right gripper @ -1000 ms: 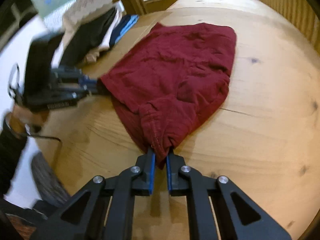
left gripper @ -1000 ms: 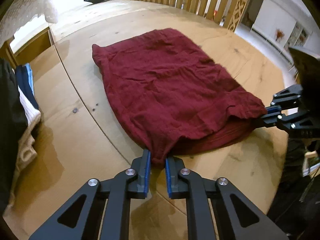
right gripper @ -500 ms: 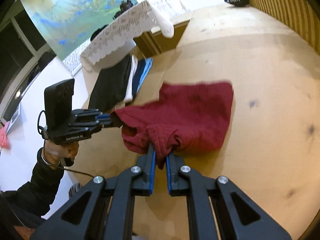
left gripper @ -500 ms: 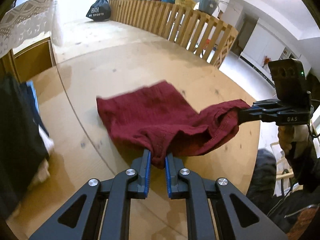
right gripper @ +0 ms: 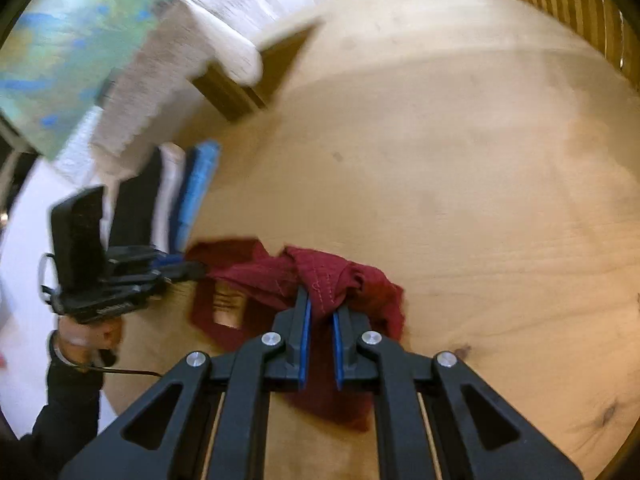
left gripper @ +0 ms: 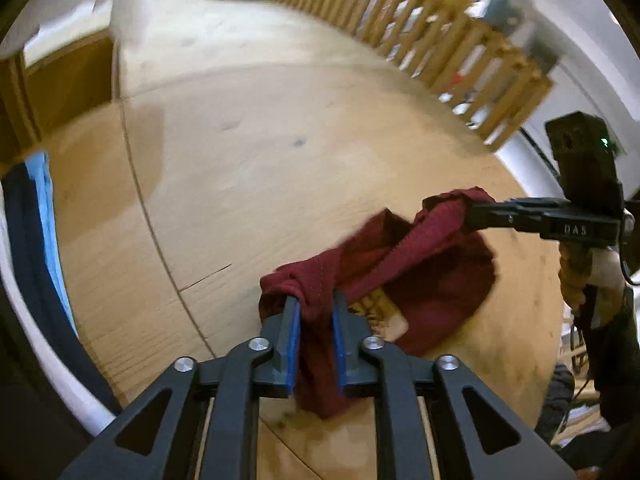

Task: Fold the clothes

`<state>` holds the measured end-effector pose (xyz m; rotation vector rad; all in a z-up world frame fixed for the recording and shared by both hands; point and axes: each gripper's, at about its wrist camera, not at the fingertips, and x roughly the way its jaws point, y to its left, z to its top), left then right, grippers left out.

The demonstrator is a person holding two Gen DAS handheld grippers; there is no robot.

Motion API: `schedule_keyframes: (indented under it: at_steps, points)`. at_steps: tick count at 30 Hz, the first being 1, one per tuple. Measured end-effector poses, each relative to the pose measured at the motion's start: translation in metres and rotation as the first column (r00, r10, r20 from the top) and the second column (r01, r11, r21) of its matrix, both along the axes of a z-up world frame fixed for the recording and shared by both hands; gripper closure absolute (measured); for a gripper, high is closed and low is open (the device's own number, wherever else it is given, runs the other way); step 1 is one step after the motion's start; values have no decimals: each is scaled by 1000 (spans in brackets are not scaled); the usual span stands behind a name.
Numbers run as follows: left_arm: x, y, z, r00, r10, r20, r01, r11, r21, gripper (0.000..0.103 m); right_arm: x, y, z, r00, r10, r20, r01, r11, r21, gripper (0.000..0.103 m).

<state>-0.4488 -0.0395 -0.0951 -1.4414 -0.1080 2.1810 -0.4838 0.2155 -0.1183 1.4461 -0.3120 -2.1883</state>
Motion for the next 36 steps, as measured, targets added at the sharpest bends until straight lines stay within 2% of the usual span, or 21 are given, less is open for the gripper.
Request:
schedule_keyframes:
  at_steps: [2, 3, 4, 6, 7, 10, 12, 15, 17, 20, 23, 25, 28, 31, 34, 36]
  points:
    - [-6, -6, -4, 998, 34, 44, -35, 999, 26, 79, -5, 2, -7, 999, -18, 51, 18, 1000, 1, 86]
    - [-8, -11, -2, 997, 54, 47, -56, 998, 35, 68, -4, 5, -6, 998, -28, 64, 29, 1000, -13, 80]
    - [-6, -15, 4, 997, 74, 28, -75, 997, 31, 57, 0, 10, -3, 997, -40, 62, 42, 999, -29, 73]
    - [-2, -24, 19, 994, 107, -31, -107, 994, 10, 53, 11, 18, 10, 998, -57, 30, 58, 997, -42, 64]
    - [0, -29, 27, 991, 123, -60, -124, 992, 0, 53, 16, 22, 17, 998, -65, 7, 66, 997, -40, 61]
    - [15, -34, 43, 983, 134, -126, -135, 991, -2, 52, 37, 31, 41, 991, -96, -92, 96, 995, 0, 61]
    - [26, -32, 49, 981, 120, -154, -122, 993, 0, 52, 53, 26, 50, 987, -66, -147, 67, 998, 4, 61]
    - [33, -3, 31, 993, 19, -116, -18, 1000, 6, 52, 63, 0, 40, 988, 57, -143, -58, 998, -2, 61]
    - [33, 16, 11, 997, -10, -74, 8, 1000, -27, 52, 64, -17, 24, 987, 91, -130, -83, 994, 69, 61]
    - [32, 30, -15, 999, -10, -39, 5, 992, -128, 52, 66, -22, -2, 990, 85, -113, -57, 972, 227, 61]
    - [41, 32, -24, 996, -39, -79, 22, 978, -207, 52, 74, -17, -22, 992, 80, -97, -45, 946, 321, 61]
    - [46, 30, -23, 997, -33, -71, 15, 970, -241, 52, 81, -11, -22, 993, 84, -85, -53, 946, 321, 61]
    - [48, 24, -3, 994, -20, -109, 2, 987, -158, 52, 77, -9, -15, 994, 87, -72, -62, 956, 287, 61]
    - [39, 34, 13, 987, -37, -158, 18, 993, -119, 52, 60, -13, -11, 993, 91, -78, -70, 968, 239, 61]
    - [18, 47, 11, 990, -44, -133, 35, 997, -67, 52, 43, -18, -6, 992, 94, -84, -77, 979, 190, 61]
    - [6, 52, -1, 993, -32, -111, 21, 995, -93, 52, 32, -21, -3, 991, 96, -88, -82, 984, 158, 61]
